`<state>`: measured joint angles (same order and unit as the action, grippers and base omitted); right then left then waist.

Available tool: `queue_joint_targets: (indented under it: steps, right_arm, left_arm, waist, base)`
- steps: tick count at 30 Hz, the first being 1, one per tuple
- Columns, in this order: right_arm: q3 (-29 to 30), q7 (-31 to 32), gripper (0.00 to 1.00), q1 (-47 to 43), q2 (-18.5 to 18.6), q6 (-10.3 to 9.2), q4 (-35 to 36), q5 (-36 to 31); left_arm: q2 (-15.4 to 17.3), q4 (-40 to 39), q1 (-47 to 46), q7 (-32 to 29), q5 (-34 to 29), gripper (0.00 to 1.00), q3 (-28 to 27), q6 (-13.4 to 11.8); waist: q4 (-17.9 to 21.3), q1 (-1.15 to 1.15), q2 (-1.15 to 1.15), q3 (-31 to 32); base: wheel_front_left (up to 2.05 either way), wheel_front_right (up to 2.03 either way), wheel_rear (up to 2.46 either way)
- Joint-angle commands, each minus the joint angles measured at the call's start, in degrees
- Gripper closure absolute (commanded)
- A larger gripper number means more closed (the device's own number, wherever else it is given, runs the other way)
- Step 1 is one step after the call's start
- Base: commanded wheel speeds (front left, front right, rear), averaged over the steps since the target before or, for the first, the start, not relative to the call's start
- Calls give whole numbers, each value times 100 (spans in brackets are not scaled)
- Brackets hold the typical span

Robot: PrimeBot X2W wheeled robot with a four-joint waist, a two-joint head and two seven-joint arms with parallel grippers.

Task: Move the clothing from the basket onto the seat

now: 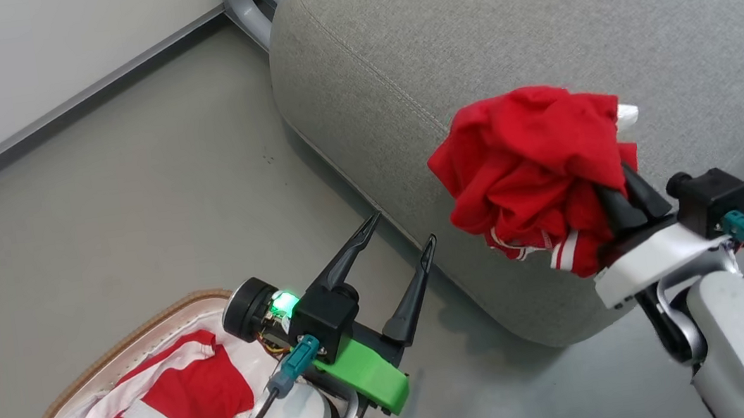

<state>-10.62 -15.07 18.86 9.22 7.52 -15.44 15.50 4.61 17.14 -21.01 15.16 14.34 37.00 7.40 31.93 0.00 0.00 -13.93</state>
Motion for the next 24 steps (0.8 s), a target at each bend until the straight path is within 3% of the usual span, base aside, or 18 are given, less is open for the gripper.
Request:
queue_joint_targets:
  steps: [1,10,24]
  right_arm:
    - [47,-14,100,194,55,-6,-29,-72]
    - [570,-15,100,1572,615,-6,-542,-172]
    - [1197,-14,100,3607,1505,-6,-2038,-481]
  left_arm:
    - [98,36,-100,-1,39,0,-16,13]
    - [396,134,-400,-1,-119,0,86,12]
    - [608,181,-1088,-1,-326,0,80,12]
  waist:
    - [22,0,0,-154]
    - [-318,0,0,-1030]
    - [-960,0,0,-2344]
  base:
    - [0,0,0]
    - [0,0,0]
    - [0,0,0]
